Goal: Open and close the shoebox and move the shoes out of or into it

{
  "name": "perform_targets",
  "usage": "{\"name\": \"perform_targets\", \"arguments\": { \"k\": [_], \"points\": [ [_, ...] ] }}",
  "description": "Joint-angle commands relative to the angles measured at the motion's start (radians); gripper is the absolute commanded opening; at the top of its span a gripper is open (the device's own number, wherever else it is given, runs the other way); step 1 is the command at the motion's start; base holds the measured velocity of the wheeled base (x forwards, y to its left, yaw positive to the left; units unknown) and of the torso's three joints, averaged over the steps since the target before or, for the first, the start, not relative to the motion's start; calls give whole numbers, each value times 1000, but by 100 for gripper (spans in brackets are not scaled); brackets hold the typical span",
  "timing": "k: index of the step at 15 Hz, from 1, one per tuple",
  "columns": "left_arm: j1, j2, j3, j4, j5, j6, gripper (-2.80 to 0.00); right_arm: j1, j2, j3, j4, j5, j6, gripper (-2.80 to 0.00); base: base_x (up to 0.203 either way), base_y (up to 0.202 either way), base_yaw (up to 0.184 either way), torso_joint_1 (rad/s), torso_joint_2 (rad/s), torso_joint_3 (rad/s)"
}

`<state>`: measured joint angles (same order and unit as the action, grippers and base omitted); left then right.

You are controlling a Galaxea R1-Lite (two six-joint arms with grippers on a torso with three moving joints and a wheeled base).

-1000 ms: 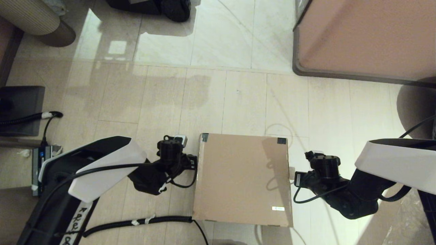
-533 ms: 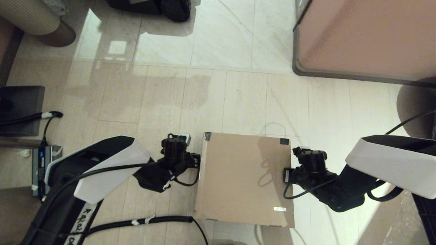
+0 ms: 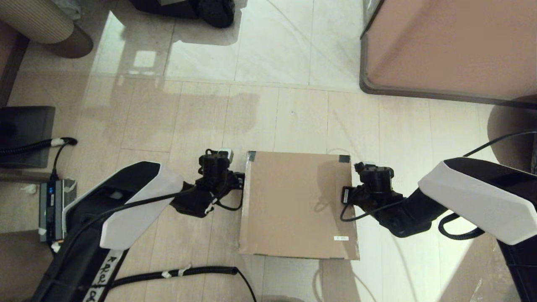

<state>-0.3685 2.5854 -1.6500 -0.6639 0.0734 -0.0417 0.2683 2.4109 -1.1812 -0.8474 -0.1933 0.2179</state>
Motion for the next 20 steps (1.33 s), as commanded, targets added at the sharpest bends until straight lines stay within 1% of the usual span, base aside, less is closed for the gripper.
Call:
{"name": "perform_targets", "arguments": {
  "k": [1, 3, 4, 7, 9, 11, 13, 15, 17, 18, 19, 20],
  "points": [
    [8, 23, -93, 31, -2, -1, -280, 0, 29, -82, 30, 0, 3, -280, 0, 0, 0, 0, 0, 0],
    [27, 43, -187, 86, 1, -1, -280, -11, 23, -110, 37, -6, 0, -280, 0, 0, 0, 0, 0, 0],
    [46, 48, -202, 104, 4, 1, -280, -23, 9, -107, 41, -8, 0, -280, 0, 0, 0, 0, 0, 0],
    [89, 26, -189, 107, 39, 3, -280, -76, -68, -53, 49, -8, 1, -280, 0, 0, 0, 0, 0, 0],
    [101, -9, -158, 107, 44, 3, -280, -110, -123, 16, 47, -8, 1, -280, 0, 0, 0, 0, 0, 0],
    [102, -57, -54, 102, 43, 2, -280, -121, -160, 96, 42, -6, 5, -280, 0, 0, 0, 0, 0, 0],
    [95, -117, 82, 93, 42, -8, -280, -122, -171, 158, 23, -6, 11, -280, 0, 0, 0, 0, 0, 0],
    [73, -179, 223, 60, 41, -30, -280, -121, -164, 227, -45, -6, 4, -280, 0, 0, 0, 0, 0, 0],
    [30, -232, 346, 10, 40, -54, -280, -112, -143, 300, -115, -6, 2, -280, 0, 0, 0, 0, 0, 0],
    [-1, -246, 388, -17, 40, -69, -280, -108, -125, 325, -161, -6, 1, -280, 0, 0, 0, 0, 0, 0],
    [-20, -246, 406, -45, 43, -87, -280, -96, -117, 336, -177, -8, 1, -280, 0, 0, 0, 0, 0, 0],
    [-24, -243, 404, -46, 43, -86, -280, -87, -114, 341, -177, -8, 1, -280, 0, 0, 0, 0, 0, 0]
  ]
}}
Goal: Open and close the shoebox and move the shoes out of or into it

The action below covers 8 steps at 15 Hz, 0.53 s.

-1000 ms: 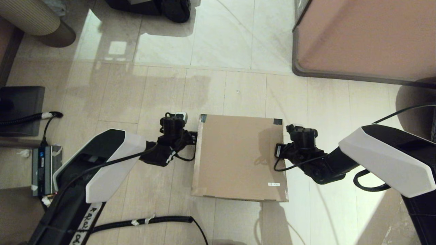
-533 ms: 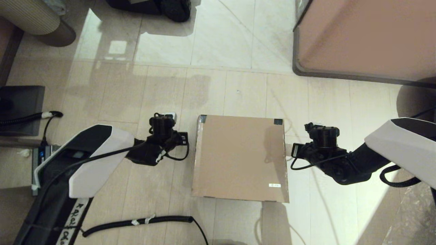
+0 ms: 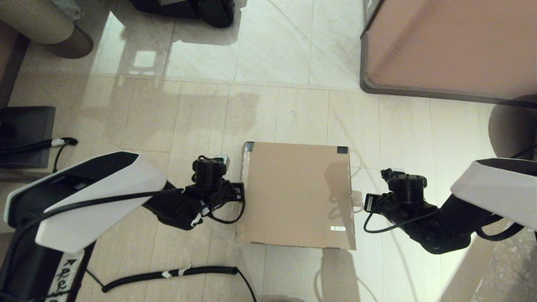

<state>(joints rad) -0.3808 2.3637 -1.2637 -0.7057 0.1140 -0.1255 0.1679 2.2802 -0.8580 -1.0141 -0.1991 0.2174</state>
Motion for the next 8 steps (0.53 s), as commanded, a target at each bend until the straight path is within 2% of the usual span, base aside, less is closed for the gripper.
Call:
{"name": "perform_targets", "arguments": {
  "k": [1, 6, 8],
  "points": [
    [-15, -21, 14, -5, 2, -2, -280, 23, 27, 18, -12, -2, 2, -280, 0, 0, 0, 0, 0, 0],
    [-25, 12, -12, -1, 1, -2, -280, 101, 106, -31, -14, -2, 0, -280, 0, 0, 0, 0, 0, 0],
    [-26, 31, -44, 6, 1, 0, -280, 108, 116, -72, -10, -2, 0, -280, 0, 0, 0, 0, 0, 0]
  ]
}}
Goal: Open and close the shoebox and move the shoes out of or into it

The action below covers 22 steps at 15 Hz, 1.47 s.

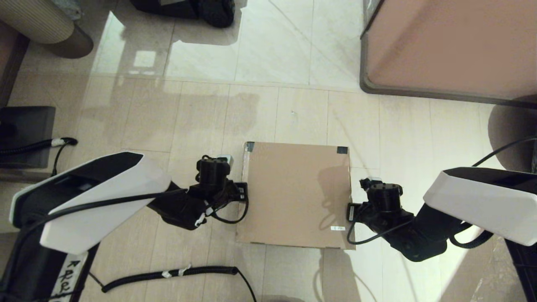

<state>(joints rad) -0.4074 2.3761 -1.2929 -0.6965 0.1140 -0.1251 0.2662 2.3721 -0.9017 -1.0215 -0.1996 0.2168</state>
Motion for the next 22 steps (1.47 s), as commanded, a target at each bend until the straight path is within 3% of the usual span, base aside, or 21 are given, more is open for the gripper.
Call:
{"name": "perform_targets", "arguments": {
  "k": [1, 5, 9, 11, 16, 22],
  "points": [
    [1, 29, -33, -2, 1, -1, -280, 10, 28, -53, 2, -1, 0, -280, 0, 0, 0, 0, 0, 0],
    [1, 85, -161, 53, 1, -1, -280, 10, 47, -189, 92, 4, -1, -280, 0, 0, 0, 0, 0, 0],
    [8, 128, -370, 153, 1, -1, -280, 4, 60, -354, 201, 3, -4, -280, 0, 0, 0, 0, 0, 0],
    [30, 144, -434, 188, 4, 1, -280, -14, 26, -357, 236, 3, -4, -280, 0, 0, 0, 0, 0, 0],
    [71, -19, -274, 187, 32, 1, -280, -48, -249, -173, 245, 0, -2, -280, 0, 0, 0, 0, 0, 0],
    [141, -323, 139, 62, 59, 1, -280, -52, -670, 174, 247, -5, -4, -280, 0, 0, 0, 0, 0, 0]
  ]
}}
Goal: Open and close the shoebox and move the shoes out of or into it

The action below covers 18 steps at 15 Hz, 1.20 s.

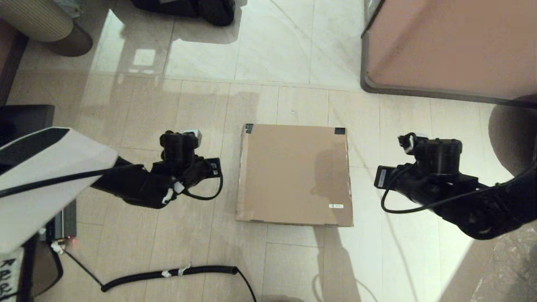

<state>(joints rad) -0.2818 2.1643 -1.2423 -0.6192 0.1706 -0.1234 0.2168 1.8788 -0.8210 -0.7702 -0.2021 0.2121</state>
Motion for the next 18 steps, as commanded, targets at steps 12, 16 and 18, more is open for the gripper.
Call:
{"name": "perform_targets", "arguments": {
  "k": [12, 16, 18],
  "points": [
    [194, -788, 713, -86, -1, 19, -280, -158, -617, 507, -6, -10, -67, -280, 0, 0, 0, 0, 0, 0],
    [198, -1025, 939, -65, -24, 104, -280, -170, -748, 727, -4, -2, -145, -280, 0, 0, 0, 0, 0, 0],
    [199, -1145, 1093, -30, -31, 131, -280, -169, -858, 816, 37, 1, -162, -280, 0, 0, 0, 0, 0, 0]
  ]
}}
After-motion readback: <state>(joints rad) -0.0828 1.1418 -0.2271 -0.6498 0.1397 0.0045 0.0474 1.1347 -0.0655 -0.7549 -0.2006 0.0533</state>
